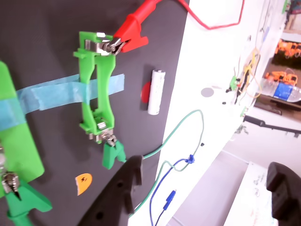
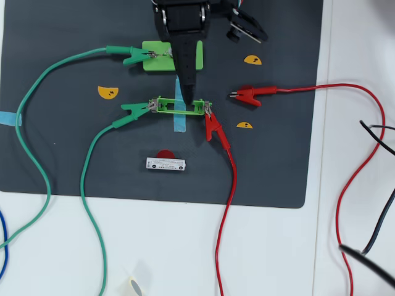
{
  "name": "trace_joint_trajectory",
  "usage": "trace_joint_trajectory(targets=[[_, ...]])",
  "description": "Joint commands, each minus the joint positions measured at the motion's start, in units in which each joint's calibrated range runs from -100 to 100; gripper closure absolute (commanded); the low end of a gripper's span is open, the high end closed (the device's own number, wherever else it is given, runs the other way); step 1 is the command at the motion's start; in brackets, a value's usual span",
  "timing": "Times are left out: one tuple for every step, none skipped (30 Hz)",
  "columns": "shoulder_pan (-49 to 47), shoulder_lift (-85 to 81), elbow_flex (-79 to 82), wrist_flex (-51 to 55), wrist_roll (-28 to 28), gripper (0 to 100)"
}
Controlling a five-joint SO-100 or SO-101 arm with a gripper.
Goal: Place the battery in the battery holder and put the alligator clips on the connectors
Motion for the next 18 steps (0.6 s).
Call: trace_joint_trajectory(targets=[[-4.97, 26.13, -27.11, -0.79, 0.25, 74], [-5.17, 35.83, -35.79, 1.96, 0.2, 74], [-5.37, 44.59, -43.33, 5.39, 0.2, 74], [-5.37, 52.59, -50.44, 9.26, 0.2, 74], [-5.27, 59.82, -56.67, 13.39, 0.2, 74], [-4.86, 66.2, -62.02, 17.69, 0.3, 74], [-4.86, 68.67, -64.56, 20.01, 0.51, 74], [-4.56, 73.18, -68.77, 24.39, 0.62, 74], [-4.56, 75.05, -70.97, 26.37, 0.67, 74], [-4.46, 77.09, -75.18, 29.55, 0.72, 74], [-4.46, 78.88, -79.39, 31.95, 0.72, 74], [-4.46, 79.47, -81.23, 32.81, 0.72, 74], [-4.46, 80.83, -84.56, 34.02, 0.67, 74], [-4.46, 82.53, -88.16, 34.36, 0.67, 74], [-2.85, 84.66, -91.58, 34.36, 0.51, 74], [-1.23, 87.3, -93.95, 34.36, 0.25, 74], [-0.52, 88.57, -94.65, 34.36, 0.2, 74], [0.59, 90.62, -95.26, 34.36, -0.01, 74]])
